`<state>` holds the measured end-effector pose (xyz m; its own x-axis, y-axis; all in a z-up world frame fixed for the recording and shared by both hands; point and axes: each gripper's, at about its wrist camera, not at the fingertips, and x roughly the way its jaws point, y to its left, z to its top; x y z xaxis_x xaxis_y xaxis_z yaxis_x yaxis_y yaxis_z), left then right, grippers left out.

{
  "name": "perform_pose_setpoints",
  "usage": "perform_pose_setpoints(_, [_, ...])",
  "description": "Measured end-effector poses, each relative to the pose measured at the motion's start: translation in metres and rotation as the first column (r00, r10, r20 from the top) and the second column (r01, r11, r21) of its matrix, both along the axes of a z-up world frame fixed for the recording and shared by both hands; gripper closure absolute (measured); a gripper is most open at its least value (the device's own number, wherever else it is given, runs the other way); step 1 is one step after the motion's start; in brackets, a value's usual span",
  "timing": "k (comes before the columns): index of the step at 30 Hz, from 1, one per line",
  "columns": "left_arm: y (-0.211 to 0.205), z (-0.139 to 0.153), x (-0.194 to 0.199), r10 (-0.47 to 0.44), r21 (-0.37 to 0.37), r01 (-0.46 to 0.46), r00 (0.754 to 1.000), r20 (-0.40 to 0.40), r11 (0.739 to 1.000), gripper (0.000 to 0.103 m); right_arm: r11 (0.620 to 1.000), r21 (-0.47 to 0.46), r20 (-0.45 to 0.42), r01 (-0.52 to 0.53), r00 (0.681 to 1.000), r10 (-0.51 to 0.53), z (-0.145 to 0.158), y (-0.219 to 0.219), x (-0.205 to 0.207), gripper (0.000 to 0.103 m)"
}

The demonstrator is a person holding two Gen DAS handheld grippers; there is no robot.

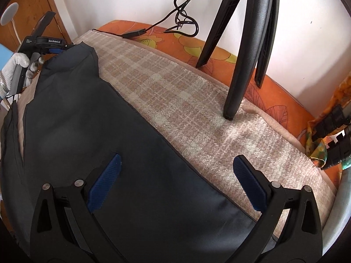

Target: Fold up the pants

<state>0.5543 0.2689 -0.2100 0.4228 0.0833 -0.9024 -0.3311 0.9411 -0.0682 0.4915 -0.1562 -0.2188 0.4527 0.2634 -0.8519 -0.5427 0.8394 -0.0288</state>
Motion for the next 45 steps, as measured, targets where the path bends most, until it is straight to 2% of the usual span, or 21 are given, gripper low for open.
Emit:
perform_pose_setpoints(3, [0.002,0.000,0.000,0.000,0.009,0.000,1.000,0.012,1.000,0.051,1.000,-0.011,-0.004,-0.001,1.000,0.001,-0.005,0.002,0.005,0.000])
perform_pose_setpoints(4, [0.002,0.001,0.000,-0.006,0.008,0.005,1.000,0.023,1.000,0.058,1.000,-0.015,-0.009,0.000,1.000,0.000,-0.007,0.003,0.007,0.000])
perform_pose_setpoints(8, [0.000,0.002,0.000,-0.037,0.015,0.036,0.998,0.046,0.999,0.074,1.000,-0.018,-0.012,-0.003,1.000,0.002,-0.010,0.007,0.012,0.000])
perform_pose_setpoints(9, [0.000,0.002,0.000,-0.039,0.021,0.038,0.998,0.045,0.999,0.075,1.000,-0.016,-0.014,-0.002,1.000,0.002,-0.010,0.008,0.013,0.000])
perform_pose_setpoints(11, [-0.001,0.003,0.001,-0.044,0.030,0.043,0.998,0.052,0.999,0.080,1.000,-0.009,-0.008,-0.006,1.000,0.006,-0.008,0.011,0.010,0.007])
perform_pose_setpoints(14, [-0.001,0.006,-0.002,-0.048,0.025,0.047,0.996,0.077,0.999,0.083,0.999,-0.006,0.008,-0.034,0.999,0.034,-0.006,0.019,0.003,0.032])
perform_pose_setpoints(15, [-0.001,0.008,-0.005,-0.052,0.024,0.050,0.995,0.090,0.998,0.084,0.999,-0.002,0.009,-0.038,0.999,0.038,-0.004,0.019,0.000,0.055])
perform_pose_setpoints(16, [0.001,0.010,-0.007,-0.049,0.020,0.047,0.994,0.096,0.999,0.085,0.999,-0.003,0.004,-0.033,0.999,0.034,-0.002,0.020,-0.001,0.086])
perform_pose_setpoints(17, [0.002,0.012,-0.009,-0.045,0.017,0.044,0.993,0.105,0.999,0.086,1.000,0.007,-0.013,-0.021,1.000,0.021,-0.001,0.019,-0.001,0.098])
perform_pose_setpoints(20, [0.008,0.023,-0.015,-0.042,0.007,0.042,0.989,0.140,0.999,0.087,0.999,0.038,-0.020,-0.003,1.000,0.004,0.005,0.019,-0.006,0.099])
perform_pose_setpoints(30, [0.037,0.067,-0.066,-0.039,-0.035,0.049,0.968,0.246,0.998,0.088,0.993,0.115,0.109,-0.040,0.994,0.027,0.066,0.017,-0.078,0.100])
perform_pose_setpoints(38, [0.050,0.104,-0.135,-0.056,-0.043,0.073,0.948,0.315,0.996,0.088,0.990,0.089,0.175,-0.112,0.980,0.095,0.102,0.019,-0.165,0.100])
perform_pose_setpoints(45, [0.068,0.122,-0.220,-0.044,-0.093,0.087,0.919,0.391,0.992,0.088,0.980,0.063,0.173,-0.187,0.969,0.174,0.114,0.015,-0.240,0.100])
